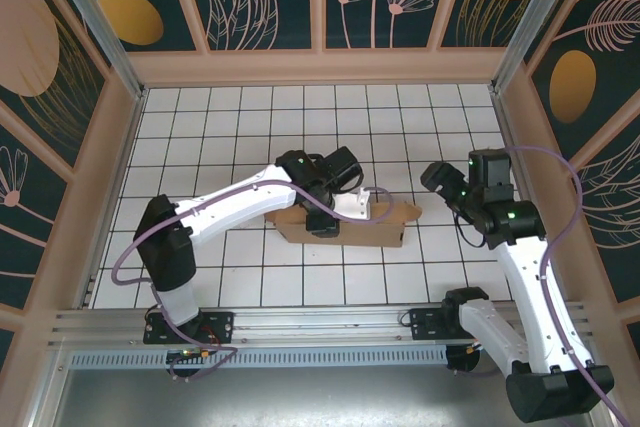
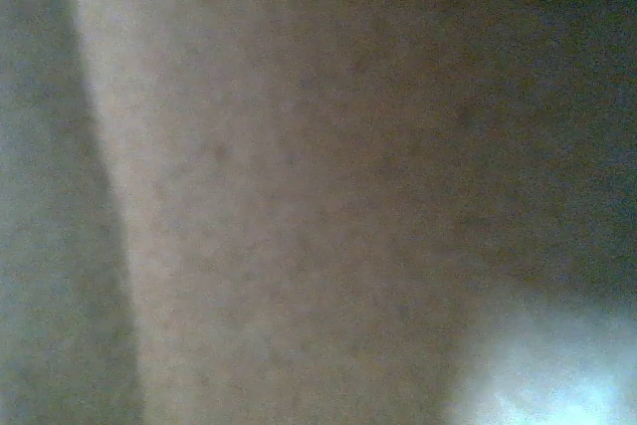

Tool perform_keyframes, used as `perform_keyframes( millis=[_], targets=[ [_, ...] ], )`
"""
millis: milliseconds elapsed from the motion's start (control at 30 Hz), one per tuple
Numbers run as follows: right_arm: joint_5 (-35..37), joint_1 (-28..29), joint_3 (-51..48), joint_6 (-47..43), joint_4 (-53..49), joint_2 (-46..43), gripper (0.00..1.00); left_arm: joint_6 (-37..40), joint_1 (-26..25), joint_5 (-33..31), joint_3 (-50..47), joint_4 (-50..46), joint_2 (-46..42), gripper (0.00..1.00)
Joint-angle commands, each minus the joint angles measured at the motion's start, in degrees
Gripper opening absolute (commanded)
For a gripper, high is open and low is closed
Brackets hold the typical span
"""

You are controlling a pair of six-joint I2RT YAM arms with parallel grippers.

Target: Fold the paper box

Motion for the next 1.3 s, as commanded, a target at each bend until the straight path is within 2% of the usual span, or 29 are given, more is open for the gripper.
perform_keyframes(
  millis=[0,67,167,500,1267],
  targets=[
    [-1.61,0.46,-1.3,0.33,0.67,-1.06,0.88,3.27,-0.32,2.32,-0.89,-2.94,1.17,0.45],
    [-2.49,0.49,-1.9,0.32,1.01,-1.34,0.88,3.05,-0.32,2.29,-1.1,-2.37,1.67,0.46],
    [-2.97,0.65,-2.33,0.21,1.26,-1.52,0.88,2.94,-0.12,1.47,-1.46,-1.85,2.41,0.55],
    [-4.11,1.34,-1.6,-0.61,2.12,-1.2,0.89,1.36,0.83,-3.45,-1.89,2.19,2.91,0.98],
    [-3.06,1.49,2.9,-2.28,1.11,-0.84,0.94,-0.49,0.82,-6.62,3.07,2.14,-1.97,0.99]
  ],
)
